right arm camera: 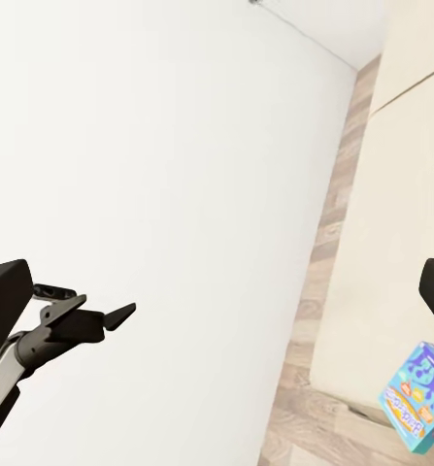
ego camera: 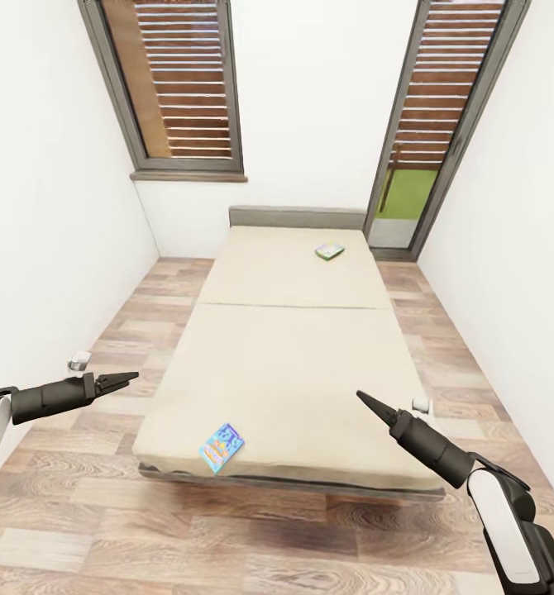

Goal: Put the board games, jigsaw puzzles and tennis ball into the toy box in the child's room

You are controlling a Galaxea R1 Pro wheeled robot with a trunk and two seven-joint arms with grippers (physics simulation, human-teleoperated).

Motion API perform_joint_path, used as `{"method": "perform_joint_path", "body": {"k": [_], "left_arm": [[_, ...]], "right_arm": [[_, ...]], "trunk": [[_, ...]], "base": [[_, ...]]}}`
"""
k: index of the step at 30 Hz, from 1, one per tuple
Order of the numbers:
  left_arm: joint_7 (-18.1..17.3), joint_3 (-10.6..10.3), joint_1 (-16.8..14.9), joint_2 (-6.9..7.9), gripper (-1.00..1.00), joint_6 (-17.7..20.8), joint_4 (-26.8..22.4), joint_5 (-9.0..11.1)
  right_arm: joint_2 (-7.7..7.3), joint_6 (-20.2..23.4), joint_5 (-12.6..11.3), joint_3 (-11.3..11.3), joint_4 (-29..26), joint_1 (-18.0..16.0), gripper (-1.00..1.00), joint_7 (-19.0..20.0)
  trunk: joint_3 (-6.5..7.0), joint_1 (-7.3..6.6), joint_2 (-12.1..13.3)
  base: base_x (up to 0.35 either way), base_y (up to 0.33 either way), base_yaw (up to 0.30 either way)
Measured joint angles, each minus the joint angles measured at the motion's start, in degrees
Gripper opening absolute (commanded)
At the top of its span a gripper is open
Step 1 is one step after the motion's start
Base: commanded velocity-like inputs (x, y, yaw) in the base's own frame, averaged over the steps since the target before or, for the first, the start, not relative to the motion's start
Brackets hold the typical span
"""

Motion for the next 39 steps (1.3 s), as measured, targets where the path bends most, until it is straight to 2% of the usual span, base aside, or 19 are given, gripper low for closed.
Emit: {"method": "perform_joint_path", "body": {"k": [39], "left_arm": [[-0.05,-0.02,0.00,0.00,1.00,0.00,0.08,0.00]], "right_arm": [[0.06,-0.24,-0.08,0.00,0.00,0.00,1.00,-0.02]], "trunk": [[3.69,0.00,0.01]], "base": [[0.000,0.000,0.000]]}}
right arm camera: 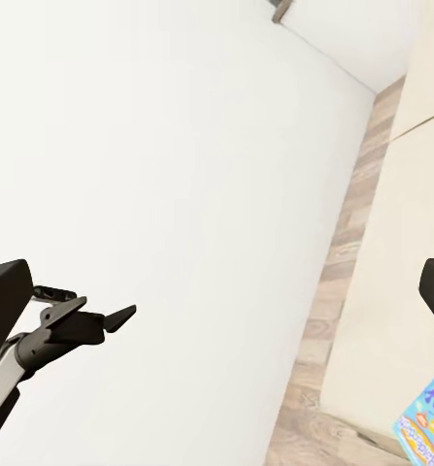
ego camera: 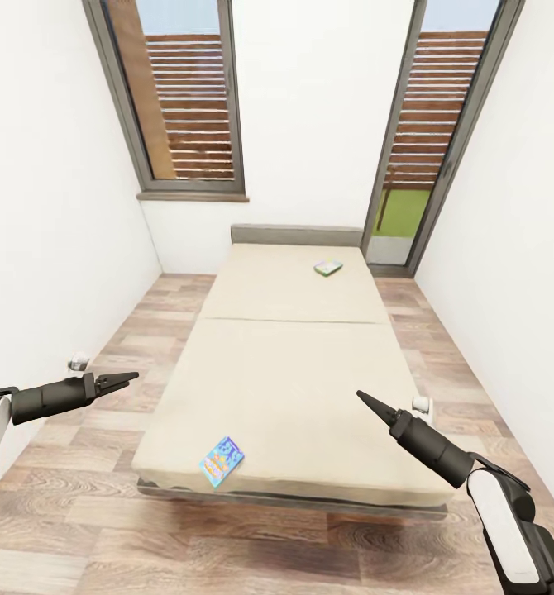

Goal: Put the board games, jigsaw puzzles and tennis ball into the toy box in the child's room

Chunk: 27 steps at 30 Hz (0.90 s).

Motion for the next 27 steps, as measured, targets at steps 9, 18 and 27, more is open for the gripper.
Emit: {"method": "perform_joint_path", "body": {"k": [9,18,27], "left_arm": [[0.03,-0.04,0.00,0.00,1.00,0.00,0.00,0.00],[0.00,-0.03,0.00,0.00,1.00,0.00,0.00,0.00],[0.11,0.00,0.00,-0.05,1.00,0.00,0.00,0.00]], "right_arm": [[-0.13,0.00,0.00,0.00,0.00,0.00,1.00,0.00],[0.05,-0.06,0.04,0.00,0.00,0.00,1.00,-0.02],[-0.07,-0.08,0.11,0.00,0.74,0.00,1.00,-0.01]], "trunk": [[0.85,0.00,0.00],[1.70,0.00,0.00],[2.55,0.00,0.00]], "base": [[0.000,0.000,0.000],[0.000,0.000,0.000],[0.000,0.000,0.000]]}}
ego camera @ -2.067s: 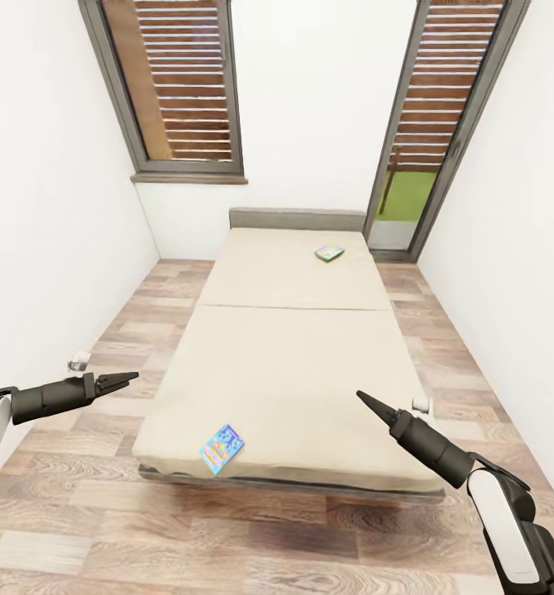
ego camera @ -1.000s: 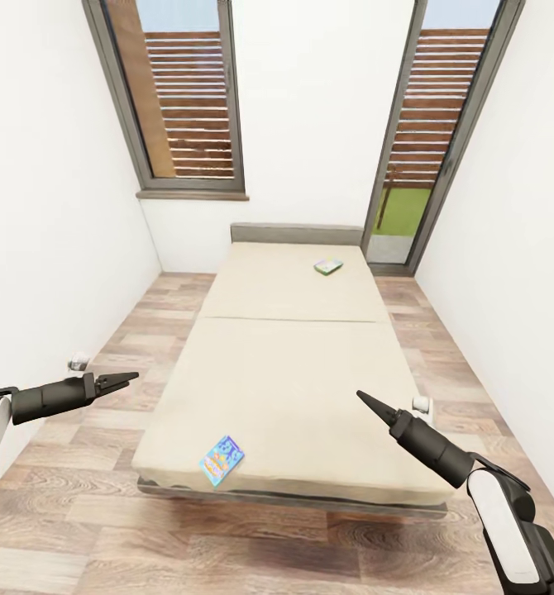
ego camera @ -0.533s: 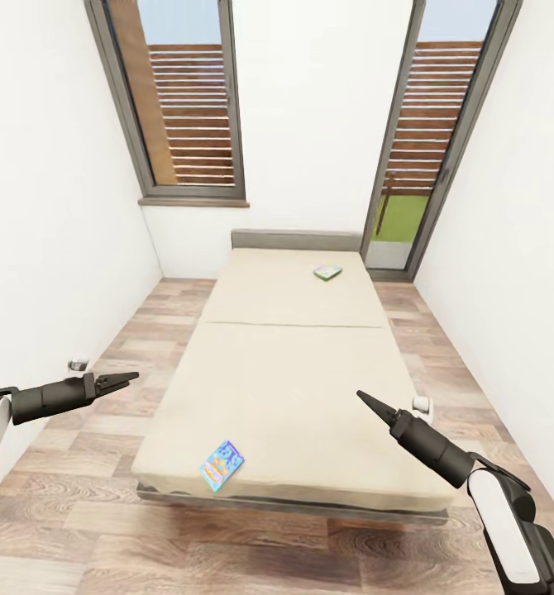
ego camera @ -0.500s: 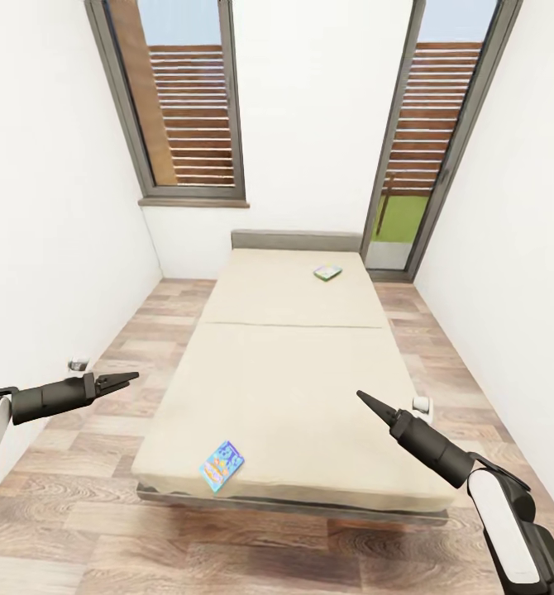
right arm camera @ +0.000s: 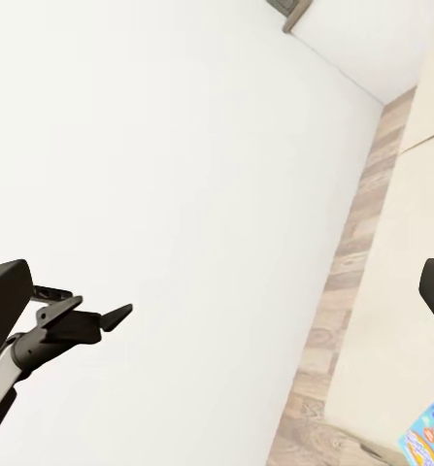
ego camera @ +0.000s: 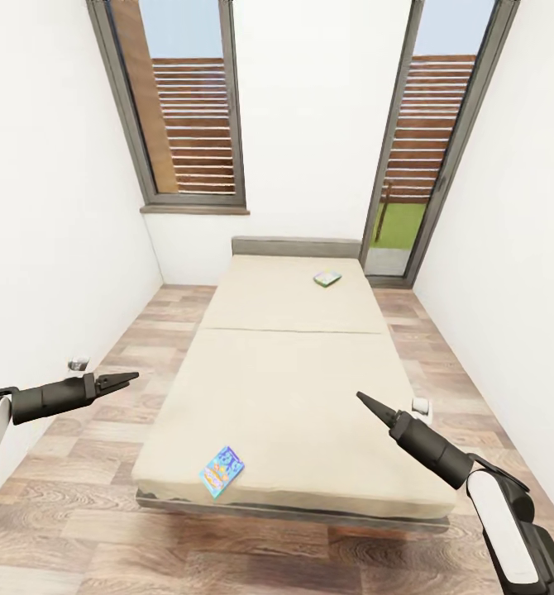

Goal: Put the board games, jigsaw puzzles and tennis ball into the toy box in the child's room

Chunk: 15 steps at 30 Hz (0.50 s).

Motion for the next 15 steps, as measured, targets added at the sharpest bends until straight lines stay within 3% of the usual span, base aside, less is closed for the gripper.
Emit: {"method": "perform_joint_path", "body": {"k": [15], "left_arm": [[-0.25,0.00,0.00,-0.12,1.00,0.00,0.00,-0.06]], "right_arm": [[0.42,-0.07,0.14,0.00,0.76,0.00,1.00,-0.36]], "trunk": [[1.42,0.00,0.00]], "base": [[0.000,0.000,0.000]]}}
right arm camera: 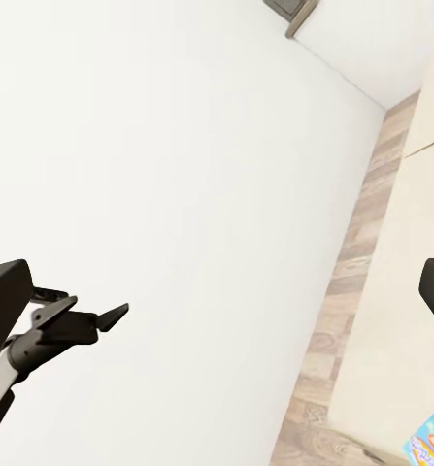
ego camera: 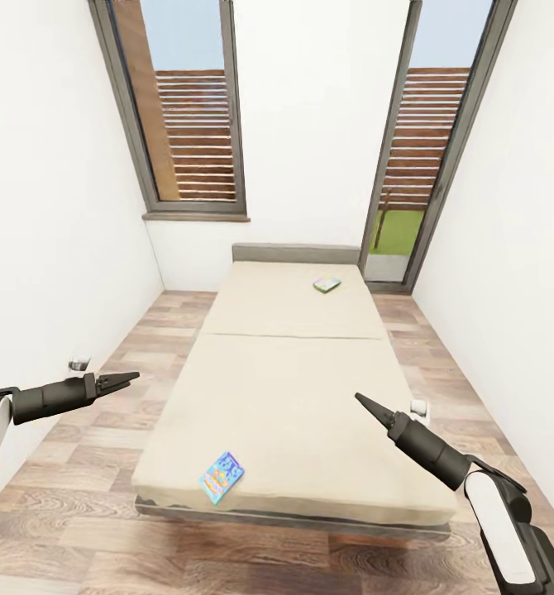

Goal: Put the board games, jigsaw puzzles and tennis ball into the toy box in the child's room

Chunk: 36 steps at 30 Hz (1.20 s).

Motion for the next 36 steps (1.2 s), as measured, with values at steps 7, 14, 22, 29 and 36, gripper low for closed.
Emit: {"method": "perform_joint_path", "body": {"k": [7,14,22,29,36], "left_arm": [[-0.05,-0.04,0.00,-0.05,1.00,0.00,0.00,0.05],[-0.04,-0.03,0.00,-0.08,1.00,0.00,0.00,0.06],[0.06,-0.02,0.00,-0.07,1.00,0.00,0.00,0.04],[0.08,-0.07,0.00,-0.09,1.00,0.00,0.00,0.06],[0.06,-0.08,0.00,-0.09,1.00,0.00,0.00,0.06]], "right_arm": [[-0.11,-0.01,-0.05,0.00,0.32,0.00,1.00,-0.03],[-0.03,-0.02,-0.06,0.00,0.42,0.00,1.00,-0.06],[-0.16,-0.07,-0.06,0.00,0.50,0.00,1.00,-0.05],[-0.34,-1.61,-0.05,0.04,0.51,0.00,1.00,0.16],[-0.33,-2.89,-0.03,0.08,0.52,0.00,1.00,0.34]], "trunk": [[0.66,0.00,0.00],[1.32,0.00,0.00],[2.08,0.00,0.00],[2.73,0.00,0.01],[3.03,0.00,0.01]], "base": [[0.000,0.000,0.000],[0.000,0.000,0.000],[0.000,0.000,0.000],[0.000,0.000,0.000],[0.000,0.000,0.000]]}}
